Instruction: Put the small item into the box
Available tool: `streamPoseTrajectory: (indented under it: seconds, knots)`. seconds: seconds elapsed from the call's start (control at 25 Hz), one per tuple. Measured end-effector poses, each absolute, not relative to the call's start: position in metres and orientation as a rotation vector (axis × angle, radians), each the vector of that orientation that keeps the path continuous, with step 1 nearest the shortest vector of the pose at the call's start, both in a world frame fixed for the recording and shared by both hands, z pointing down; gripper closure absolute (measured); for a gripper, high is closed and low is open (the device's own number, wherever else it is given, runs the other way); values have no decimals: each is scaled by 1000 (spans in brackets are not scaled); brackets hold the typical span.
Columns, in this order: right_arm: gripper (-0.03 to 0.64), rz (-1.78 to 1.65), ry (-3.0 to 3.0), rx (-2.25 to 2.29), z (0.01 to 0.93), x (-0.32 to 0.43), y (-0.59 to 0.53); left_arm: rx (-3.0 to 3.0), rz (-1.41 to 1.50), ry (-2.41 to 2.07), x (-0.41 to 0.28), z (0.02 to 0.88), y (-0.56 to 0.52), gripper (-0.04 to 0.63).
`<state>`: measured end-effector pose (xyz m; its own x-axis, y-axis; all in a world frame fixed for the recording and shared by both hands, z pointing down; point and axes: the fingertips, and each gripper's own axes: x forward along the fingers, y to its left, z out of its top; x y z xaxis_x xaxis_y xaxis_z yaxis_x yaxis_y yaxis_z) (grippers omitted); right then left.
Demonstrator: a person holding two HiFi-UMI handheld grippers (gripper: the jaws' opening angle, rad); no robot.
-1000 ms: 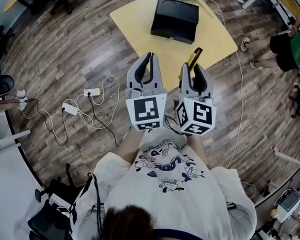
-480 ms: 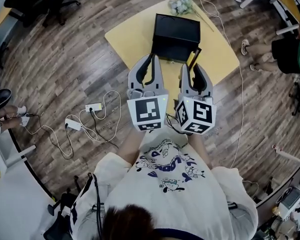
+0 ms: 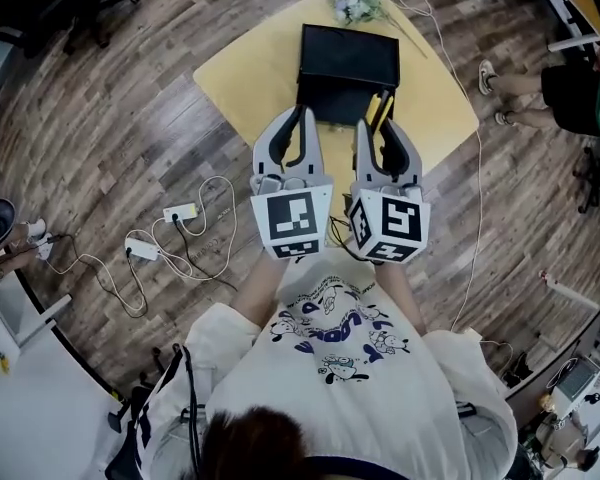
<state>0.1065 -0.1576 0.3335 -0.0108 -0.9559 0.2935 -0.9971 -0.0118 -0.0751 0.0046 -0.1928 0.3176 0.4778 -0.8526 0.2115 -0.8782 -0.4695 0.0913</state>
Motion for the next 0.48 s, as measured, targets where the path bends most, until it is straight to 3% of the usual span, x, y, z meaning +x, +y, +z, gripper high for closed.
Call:
streamPoseTrajectory:
  seconds: [0.48]
  knots:
    - [490,441,-2084,1927,379,127,-207,2421,320,-1525,19,365,-231,571]
